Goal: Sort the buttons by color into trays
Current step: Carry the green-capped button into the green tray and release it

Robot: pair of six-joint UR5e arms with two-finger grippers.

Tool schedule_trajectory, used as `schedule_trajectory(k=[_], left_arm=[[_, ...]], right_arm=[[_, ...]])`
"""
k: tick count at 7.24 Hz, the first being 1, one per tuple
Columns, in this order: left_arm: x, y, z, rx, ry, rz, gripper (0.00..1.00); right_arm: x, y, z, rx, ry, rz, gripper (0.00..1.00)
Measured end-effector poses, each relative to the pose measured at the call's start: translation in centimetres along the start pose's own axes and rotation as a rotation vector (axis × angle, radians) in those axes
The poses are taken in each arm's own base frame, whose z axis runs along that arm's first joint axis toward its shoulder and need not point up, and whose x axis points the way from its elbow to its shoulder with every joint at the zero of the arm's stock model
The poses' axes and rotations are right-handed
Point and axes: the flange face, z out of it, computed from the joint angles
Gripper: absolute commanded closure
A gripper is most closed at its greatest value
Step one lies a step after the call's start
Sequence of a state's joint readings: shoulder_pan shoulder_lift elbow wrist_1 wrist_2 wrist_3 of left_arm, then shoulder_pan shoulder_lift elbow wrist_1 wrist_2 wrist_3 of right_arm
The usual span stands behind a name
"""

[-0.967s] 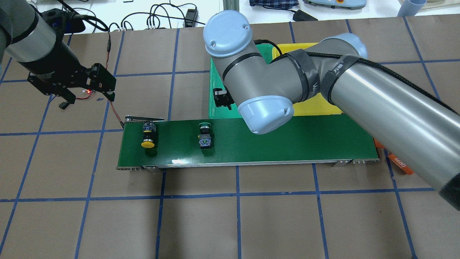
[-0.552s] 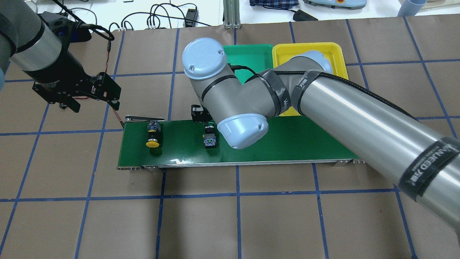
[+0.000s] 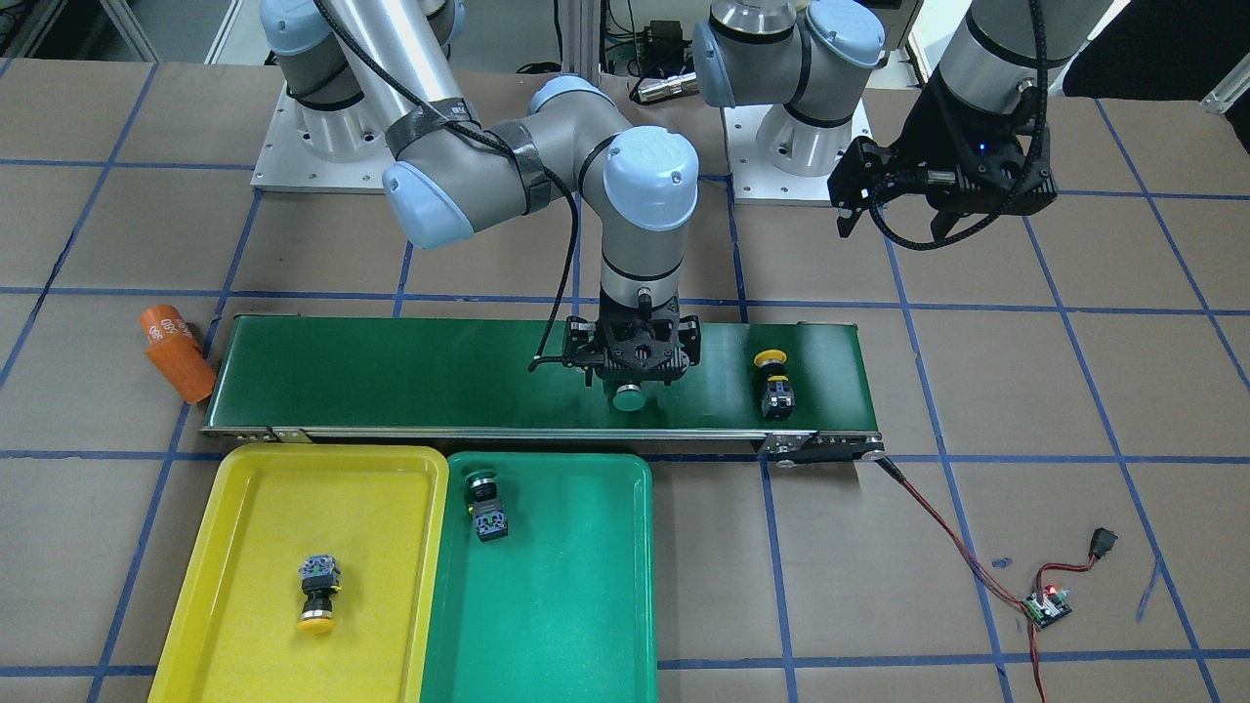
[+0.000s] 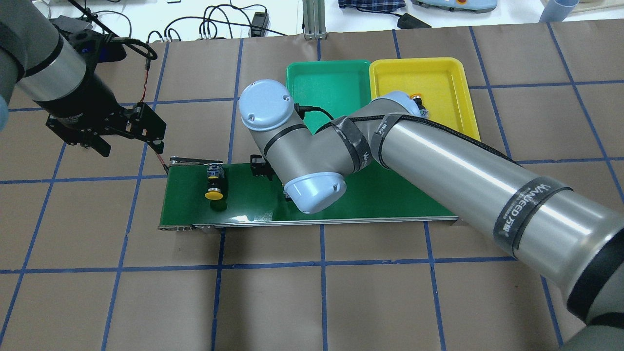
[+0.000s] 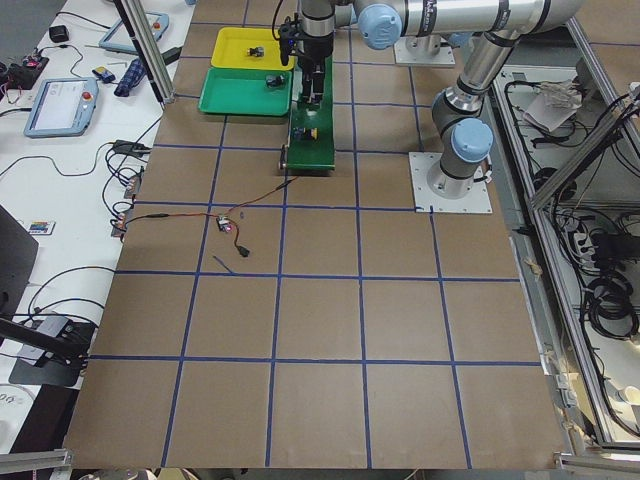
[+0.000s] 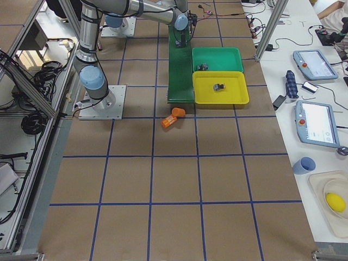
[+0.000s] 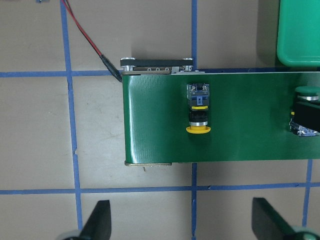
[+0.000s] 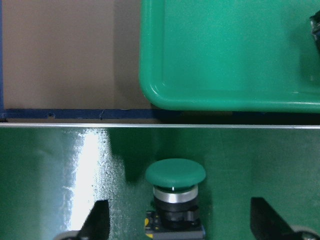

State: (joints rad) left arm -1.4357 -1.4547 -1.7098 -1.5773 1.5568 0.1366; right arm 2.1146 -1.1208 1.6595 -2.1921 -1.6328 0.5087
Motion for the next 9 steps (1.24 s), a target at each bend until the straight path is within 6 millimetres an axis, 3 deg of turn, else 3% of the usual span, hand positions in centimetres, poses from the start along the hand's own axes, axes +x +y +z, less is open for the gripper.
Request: schedule_trajectory(k=[2,3,5,9], left_arm=[[0.0,0.0,0.2,-0.004,-0.001,0.0,0.0],[0.0,0.0,0.3,-0.004,0.0,-0.001,0.0],[0.1,-0.2,0.4,-0.006,0.008,-0.009,0.0],[2.1,0.1,0.6,-0.004,-0.002,0.008,0.0]], right_arm=[[0.9,1.1,1.9,0.022,0.018,-0.049,0.86],[1.4,1.3,2.4,0.048,0.021,-0.053,1.0],[2.5,-0.3,1.5,0.101,0.01,-0.033,1.0],[4.2,-5.3,-2.7,0.188,-0.02,-0.005,1.0]])
